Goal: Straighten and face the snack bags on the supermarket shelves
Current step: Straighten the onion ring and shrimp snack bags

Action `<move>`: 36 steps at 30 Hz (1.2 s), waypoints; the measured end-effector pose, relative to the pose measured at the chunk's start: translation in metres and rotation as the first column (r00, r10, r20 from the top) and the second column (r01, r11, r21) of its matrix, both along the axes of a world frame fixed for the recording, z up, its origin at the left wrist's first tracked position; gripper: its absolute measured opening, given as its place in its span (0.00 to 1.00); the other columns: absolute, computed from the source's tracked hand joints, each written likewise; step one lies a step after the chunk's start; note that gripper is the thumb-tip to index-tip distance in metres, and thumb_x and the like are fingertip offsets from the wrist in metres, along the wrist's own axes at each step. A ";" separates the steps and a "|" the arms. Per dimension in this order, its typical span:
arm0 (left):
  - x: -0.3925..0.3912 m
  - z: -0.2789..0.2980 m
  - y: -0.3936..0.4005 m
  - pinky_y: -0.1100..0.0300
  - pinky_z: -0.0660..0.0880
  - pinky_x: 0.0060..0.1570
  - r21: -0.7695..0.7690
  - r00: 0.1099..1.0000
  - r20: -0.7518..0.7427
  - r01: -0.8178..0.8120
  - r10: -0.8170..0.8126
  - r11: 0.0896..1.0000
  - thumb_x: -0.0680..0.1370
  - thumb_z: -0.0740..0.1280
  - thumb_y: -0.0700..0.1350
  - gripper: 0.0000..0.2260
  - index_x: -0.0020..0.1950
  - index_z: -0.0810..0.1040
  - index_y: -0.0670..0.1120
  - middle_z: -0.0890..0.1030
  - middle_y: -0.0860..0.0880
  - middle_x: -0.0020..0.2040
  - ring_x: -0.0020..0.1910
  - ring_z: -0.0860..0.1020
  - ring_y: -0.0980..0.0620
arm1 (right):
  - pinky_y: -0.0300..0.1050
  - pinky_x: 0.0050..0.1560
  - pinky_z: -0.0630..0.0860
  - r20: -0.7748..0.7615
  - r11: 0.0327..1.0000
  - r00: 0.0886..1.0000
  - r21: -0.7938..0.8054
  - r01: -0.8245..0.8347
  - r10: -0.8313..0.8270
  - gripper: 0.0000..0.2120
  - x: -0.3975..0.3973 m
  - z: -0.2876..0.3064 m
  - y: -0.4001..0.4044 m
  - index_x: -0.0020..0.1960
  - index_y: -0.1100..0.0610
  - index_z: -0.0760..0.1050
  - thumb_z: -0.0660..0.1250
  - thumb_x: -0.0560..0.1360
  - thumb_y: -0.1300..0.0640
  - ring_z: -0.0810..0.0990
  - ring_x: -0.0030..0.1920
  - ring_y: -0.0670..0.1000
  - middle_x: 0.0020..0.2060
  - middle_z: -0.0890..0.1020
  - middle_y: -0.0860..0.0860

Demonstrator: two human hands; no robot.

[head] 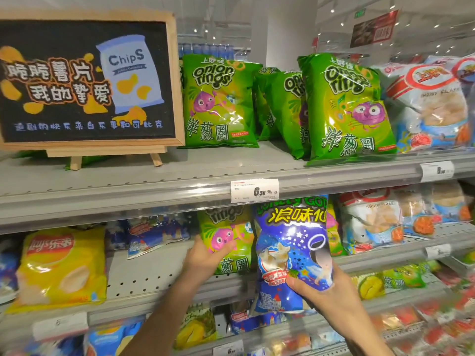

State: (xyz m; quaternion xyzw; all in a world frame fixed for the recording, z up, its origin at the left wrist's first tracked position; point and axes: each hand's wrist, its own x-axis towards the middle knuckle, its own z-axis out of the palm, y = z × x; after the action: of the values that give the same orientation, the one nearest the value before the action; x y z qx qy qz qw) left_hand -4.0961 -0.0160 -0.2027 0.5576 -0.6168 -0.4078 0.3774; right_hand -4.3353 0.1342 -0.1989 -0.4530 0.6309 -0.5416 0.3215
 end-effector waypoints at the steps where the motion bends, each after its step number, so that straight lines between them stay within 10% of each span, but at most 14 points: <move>1: 0.003 0.001 0.002 0.46 0.75 0.62 0.000 1.000 0.022 -0.004 0.004 1.000 0.61 0.77 0.65 0.40 0.66 0.72 0.48 0.82 0.48 0.57 0.58 0.80 0.46 | 0.36 0.36 0.76 0.005 1.000 1.000 0.001 -0.013 0.013 0.25 0.004 0.000 -0.001 0.54 0.55 0.82 0.85 0.60 0.53 0.82 0.34 0.41 0.40 0.88 0.48; 4: 0.017 -0.001 0.016 0.47 0.75 0.63 -0.019 0.995 0.089 -0.036 0.038 0.999 0.63 0.81 0.59 0.42 0.72 0.66 0.51 0.80 0.51 0.60 0.59 0.78 0.49 | 0.34 0.37 0.76 -0.005 0.999 0.999 0.012 -0.048 0.048 0.25 0.015 -0.002 -0.006 0.54 0.54 0.81 0.85 0.61 0.55 0.85 0.37 0.41 0.42 0.88 0.45; 7: 0.041 -0.010 0.045 0.49 0.74 0.62 -0.361 0.946 0.274 -0.064 0.171 0.930 0.70 0.78 0.55 0.30 0.68 0.75 0.47 0.79 0.52 0.58 0.58 0.75 0.52 | 0.32 0.35 0.77 0.000 0.998 0.999 0.020 -0.054 0.054 0.25 0.032 -0.006 -0.013 0.53 0.54 0.81 0.86 0.59 0.58 0.85 0.38 0.38 0.39 0.87 0.41; 13: 0.118 -0.027 0.090 0.46 0.77 0.51 -0.628 0.806 0.335 -0.194 0.487 0.754 0.73 0.75 0.39 0.14 0.57 0.79 0.40 0.80 0.43 0.54 0.51 0.79 0.41 | 0.60 0.52 0.82 0.014 0.984 0.984 0.023 -0.176 0.175 0.32 0.087 -0.009 -0.025 0.56 0.53 0.80 0.85 0.55 0.47 0.87 0.47 0.51 0.45 0.88 0.46; 21: 0.230 -0.041 0.095 0.42 0.73 0.52 -0.655 0.701 0.298 -0.343 0.648 0.673 0.73 0.63 0.58 0.27 0.58 0.78 0.35 0.76 0.36 0.57 0.54 0.74 0.35 | 0.59 0.54 0.82 -0.013 0.980 0.980 0.019 -0.197 0.197 0.30 0.169 -0.013 -0.052 0.55 0.53 0.80 0.86 0.57 0.50 0.87 0.48 0.51 0.46 0.88 0.47; 25: 0.280 -0.047 0.085 0.42 0.73 0.55 -0.605 0.701 0.365 -0.322 0.613 0.728 0.69 0.64 0.64 0.33 0.62 0.78 0.39 0.75 0.38 0.60 0.56 0.75 0.35 | 0.43 0.49 0.82 -0.033 0.987 0.987 -0.033 -0.160 0.159 0.34 0.211 -0.006 -0.062 0.55 0.53 0.79 0.84 0.53 0.42 0.87 0.44 0.43 0.44 0.88 0.42; 36: 0.337 -0.065 0.071 0.46 0.65 0.51 -0.622 0.595 0.552 -0.171 0.583 0.764 0.76 0.45 0.72 0.38 0.47 0.77 0.41 0.71 0.41 0.49 0.50 0.69 0.39 | 0.55 0.54 0.83 -0.093 0.994 0.994 -0.090 -0.067 0.059 0.32 0.261 0.006 -0.103 0.56 0.56 0.79 0.84 0.57 0.45 0.87 0.48 0.51 0.47 0.88 0.49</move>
State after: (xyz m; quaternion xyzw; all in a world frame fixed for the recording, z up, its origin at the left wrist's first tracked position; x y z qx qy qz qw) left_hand -3.7592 0.0548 -0.2673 0.6725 -0.6584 0.1161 0.3173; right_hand -4.0747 0.0315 -0.1934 -0.5112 0.6042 -0.5390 0.2882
